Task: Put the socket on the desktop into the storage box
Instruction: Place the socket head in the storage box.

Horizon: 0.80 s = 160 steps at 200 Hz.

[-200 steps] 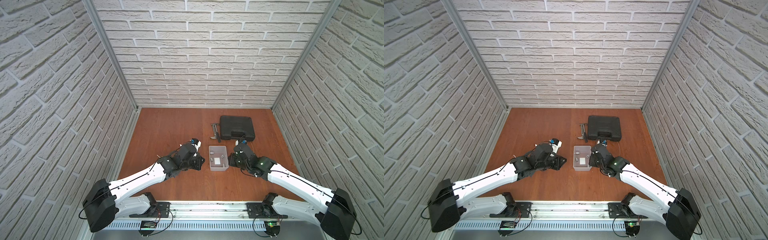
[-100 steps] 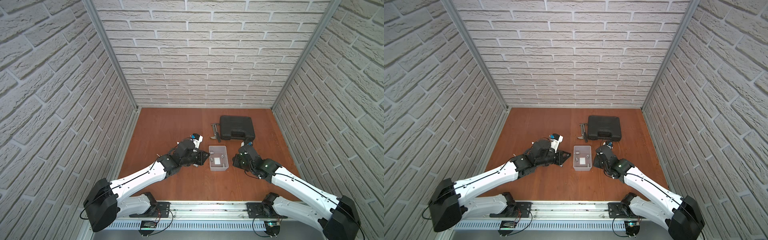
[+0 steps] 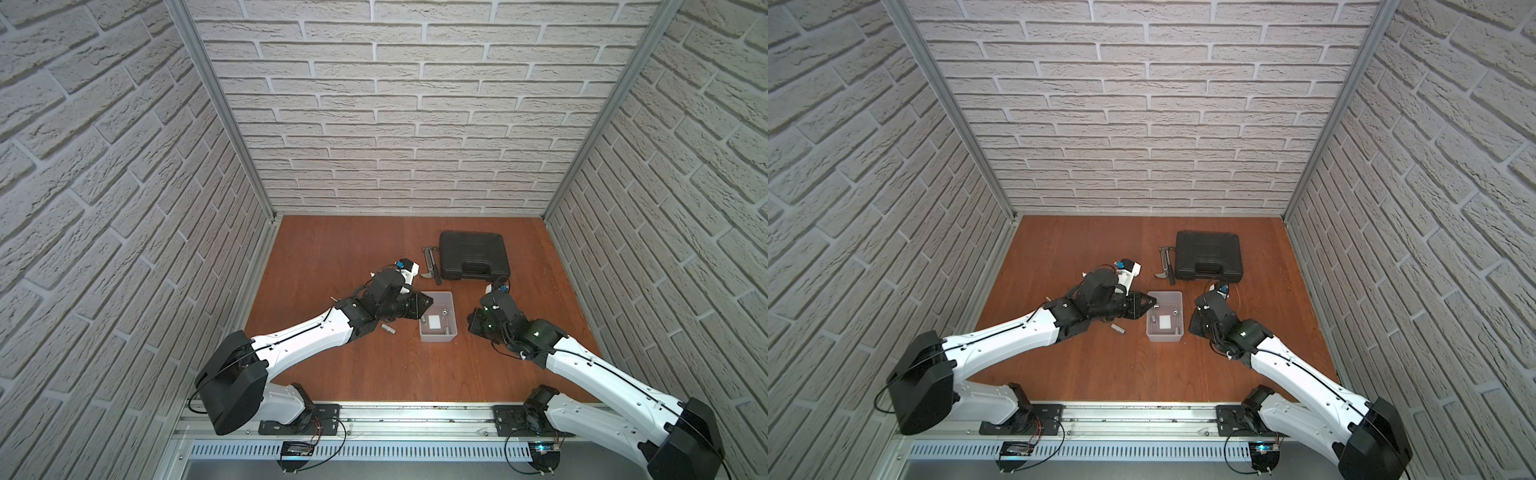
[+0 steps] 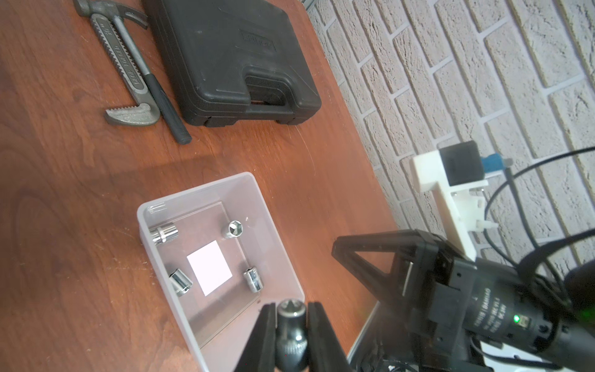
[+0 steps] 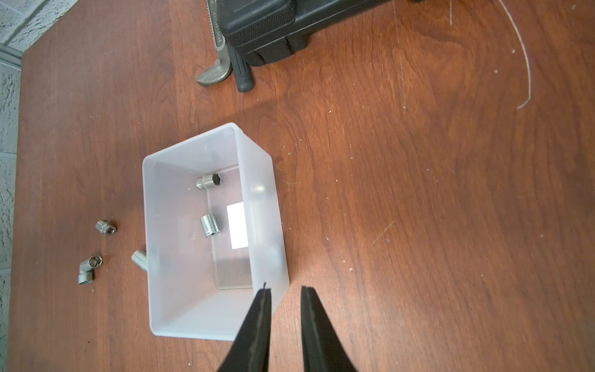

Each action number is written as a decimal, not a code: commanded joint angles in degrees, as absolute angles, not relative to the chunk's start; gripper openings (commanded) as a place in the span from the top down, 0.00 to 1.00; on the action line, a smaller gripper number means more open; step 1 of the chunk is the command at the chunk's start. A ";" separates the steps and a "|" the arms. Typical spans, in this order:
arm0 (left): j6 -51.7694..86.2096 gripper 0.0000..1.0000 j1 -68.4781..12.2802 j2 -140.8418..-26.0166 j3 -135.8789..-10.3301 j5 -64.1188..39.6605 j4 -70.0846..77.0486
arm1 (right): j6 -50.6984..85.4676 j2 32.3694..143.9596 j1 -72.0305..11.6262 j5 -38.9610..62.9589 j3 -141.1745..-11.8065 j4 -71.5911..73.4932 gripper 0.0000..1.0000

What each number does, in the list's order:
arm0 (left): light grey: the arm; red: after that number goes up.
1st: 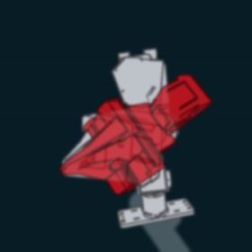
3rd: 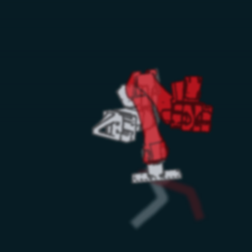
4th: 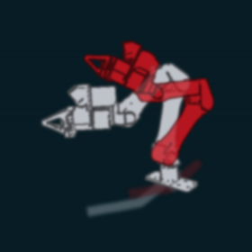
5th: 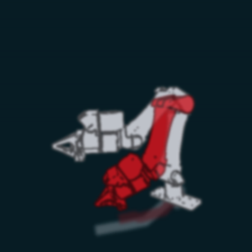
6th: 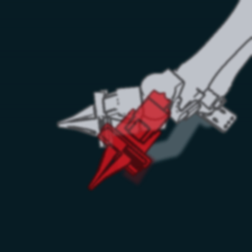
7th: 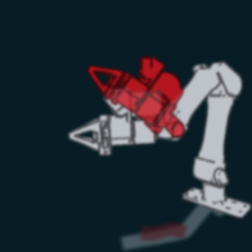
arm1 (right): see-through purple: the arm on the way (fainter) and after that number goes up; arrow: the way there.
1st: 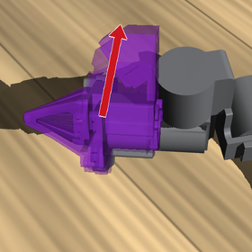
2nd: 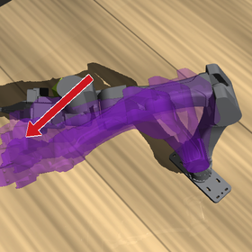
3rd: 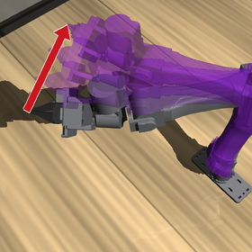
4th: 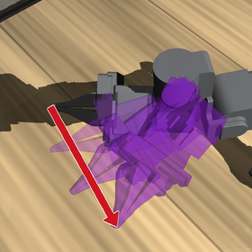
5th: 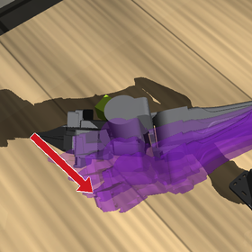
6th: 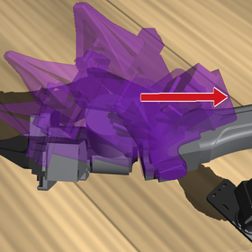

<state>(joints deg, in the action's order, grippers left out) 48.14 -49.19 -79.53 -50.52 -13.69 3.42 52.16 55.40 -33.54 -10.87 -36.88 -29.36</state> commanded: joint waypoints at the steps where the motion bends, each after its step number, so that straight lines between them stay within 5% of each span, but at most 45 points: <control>1: 49.00 1.00 -49.45 -81.79 -51.94 -14.94 7.18 | 53.12 54.71 -33.22 -11.08 -35.78 -28.52 0.77; 160: 53.08 1.00 -51.05 -96.20 -56.90 -13.92 8.69 | 52.58 55.37 -33.13 -9.67 -35.05 -26.89 0.77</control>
<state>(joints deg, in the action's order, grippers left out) 52.73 -50.39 -95.02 -54.89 -14.22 6.46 52.31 55.55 -33.45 -9.96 -35.99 -28.91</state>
